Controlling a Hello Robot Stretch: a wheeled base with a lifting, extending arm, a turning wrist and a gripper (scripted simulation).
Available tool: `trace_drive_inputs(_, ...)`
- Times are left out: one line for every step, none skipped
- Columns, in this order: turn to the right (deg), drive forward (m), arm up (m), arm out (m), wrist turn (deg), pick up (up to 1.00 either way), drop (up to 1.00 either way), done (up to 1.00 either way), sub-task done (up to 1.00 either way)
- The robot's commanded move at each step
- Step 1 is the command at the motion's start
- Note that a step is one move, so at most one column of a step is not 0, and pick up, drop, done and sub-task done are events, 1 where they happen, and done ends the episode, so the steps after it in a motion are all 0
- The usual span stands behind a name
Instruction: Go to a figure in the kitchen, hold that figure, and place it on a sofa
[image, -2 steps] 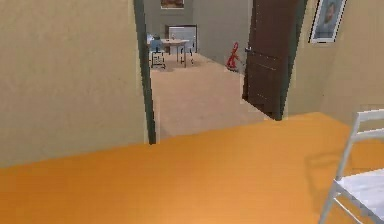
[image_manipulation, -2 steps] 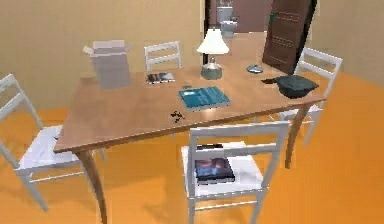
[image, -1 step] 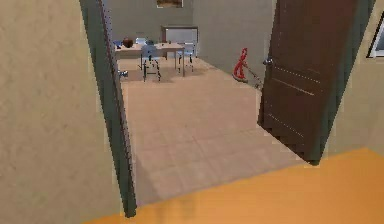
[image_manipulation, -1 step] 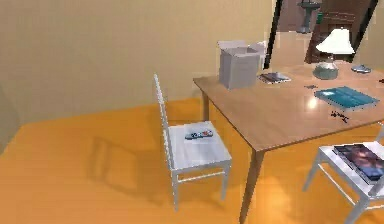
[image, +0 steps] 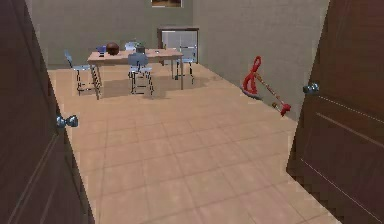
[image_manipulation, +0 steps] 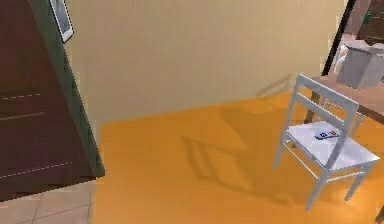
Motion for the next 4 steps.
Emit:
trace_drive_inputs(0.0,1.00,0.00,0.00,0.0,0.00,0.00,0.00,0.00)
trace_drive_inputs(15.0,0.00,0.00,0.00,0.0,0.00,0.00,0.00,0.00)
trace_drive_inputs(0.0,0.10,0.00,0.00,0.0,0.00,0.00,0.00,0.00)
trace_drive_inputs(-45.0,0.00,0.00,0.00,0.0,0.00,0.00,0.00,0.00)
